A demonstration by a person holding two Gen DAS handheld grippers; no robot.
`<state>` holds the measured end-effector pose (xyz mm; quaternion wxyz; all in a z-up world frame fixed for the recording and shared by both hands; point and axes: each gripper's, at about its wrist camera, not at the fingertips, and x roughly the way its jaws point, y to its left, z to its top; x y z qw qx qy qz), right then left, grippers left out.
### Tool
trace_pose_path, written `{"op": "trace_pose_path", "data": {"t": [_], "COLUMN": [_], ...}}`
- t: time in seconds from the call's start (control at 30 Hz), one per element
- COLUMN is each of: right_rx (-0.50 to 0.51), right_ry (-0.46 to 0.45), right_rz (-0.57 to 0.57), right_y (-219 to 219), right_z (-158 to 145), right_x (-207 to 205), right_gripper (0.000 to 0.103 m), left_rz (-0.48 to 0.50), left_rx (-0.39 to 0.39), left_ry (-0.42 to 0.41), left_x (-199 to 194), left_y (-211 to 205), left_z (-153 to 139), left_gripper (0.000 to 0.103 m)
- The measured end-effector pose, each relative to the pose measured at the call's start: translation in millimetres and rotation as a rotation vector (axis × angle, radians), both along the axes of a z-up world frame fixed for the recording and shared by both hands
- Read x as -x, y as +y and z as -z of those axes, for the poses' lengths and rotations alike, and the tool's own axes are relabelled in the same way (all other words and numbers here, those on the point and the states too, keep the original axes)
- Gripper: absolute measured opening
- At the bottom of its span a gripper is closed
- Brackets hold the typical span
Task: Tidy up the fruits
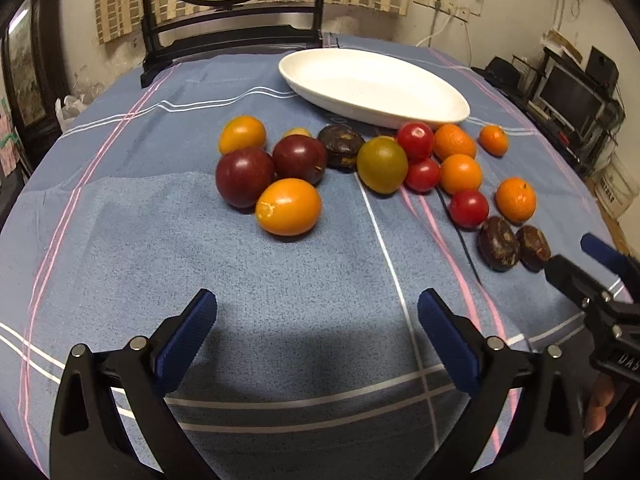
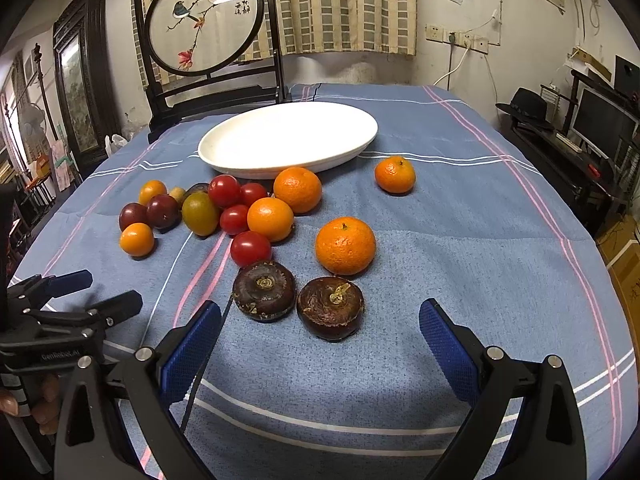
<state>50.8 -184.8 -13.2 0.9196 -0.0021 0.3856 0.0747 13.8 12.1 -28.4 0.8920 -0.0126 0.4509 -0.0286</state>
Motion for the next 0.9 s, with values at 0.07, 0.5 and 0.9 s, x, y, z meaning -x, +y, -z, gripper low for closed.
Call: {"op": "trace_pose_path", "data": {"t": [0.07,0.5,0.9], "right_rx": [-0.001,-0.023,-0.028], "right_ry": [0.004,0.038,0.053], "right_rz": [-0.002,-0.002,-0.004], "right_y": [0.3,0.0,0.8], "right_z": [0.8,6.6,8.7], "right_x": [-0.2,-2.3,-3.0], "right_gripper": [0.099,0.099,0.100], "left_rz": [0.007,0.003,0.011], "left_rx": [-0.011,0.016,0.010], "left_ry": [-0.011,0.013,0.017], "left_x": [1.1,-1.6,-2.3], "left_y": [-2.6,0.7,-1.6], "left_z": [-1.1,2.9,4.9], "left_gripper": [0.099,0.099,0.099]}}
